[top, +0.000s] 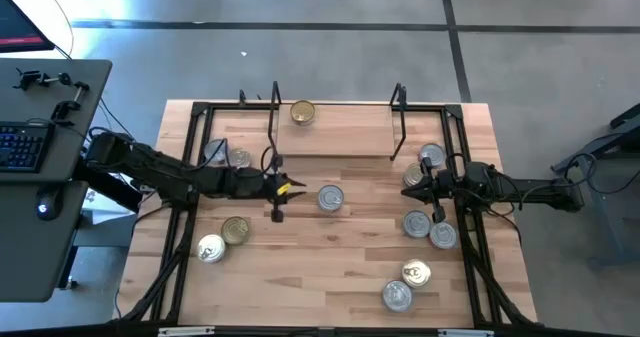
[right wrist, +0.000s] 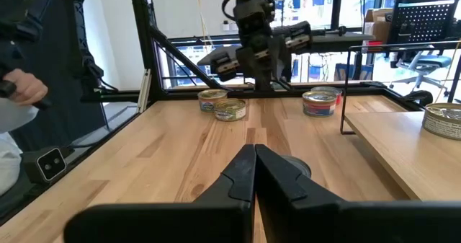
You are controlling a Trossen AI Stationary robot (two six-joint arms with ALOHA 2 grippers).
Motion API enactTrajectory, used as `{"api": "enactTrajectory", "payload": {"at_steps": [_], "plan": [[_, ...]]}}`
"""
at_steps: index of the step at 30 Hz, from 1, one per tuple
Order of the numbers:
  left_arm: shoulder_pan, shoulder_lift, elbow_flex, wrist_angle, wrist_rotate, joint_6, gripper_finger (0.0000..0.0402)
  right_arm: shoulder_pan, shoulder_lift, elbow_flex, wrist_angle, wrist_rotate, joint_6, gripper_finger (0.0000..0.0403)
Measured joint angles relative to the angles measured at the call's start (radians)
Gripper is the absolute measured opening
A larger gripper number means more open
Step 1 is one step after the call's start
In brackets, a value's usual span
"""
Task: Stack canned seafood by type on shelf
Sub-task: Put the red tuna can on the shelf
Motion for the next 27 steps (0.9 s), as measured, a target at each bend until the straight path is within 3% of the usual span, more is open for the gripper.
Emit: {"api": "enactTrajectory", "payload": {"at_steps": [5,17,21,27], "plan": [[-0.052,-0.037,0.000,-0.085,-0.081,-0.028,0.0072,0.000,0.000,0.000,0.003,0.014,0.000,0.0000],[-0.056,-0.038,0.000,-0.115,-0.109,-0.068,0.0072,0.002,0.031,0.000,0.186,0.150,0.116,0.0000],[-0.042,-0.038,0.000,-0.114,-0.143,-0.063,0.0072,0.057,0.180,0.000,0.305,0.149,0.159,0.0000],[0.030,-0.038,0.000,-0.108,-0.148,-0.052,0.0072,0.180,0.598,0.005,0.723,0.267,0.001,0.0000]]}}
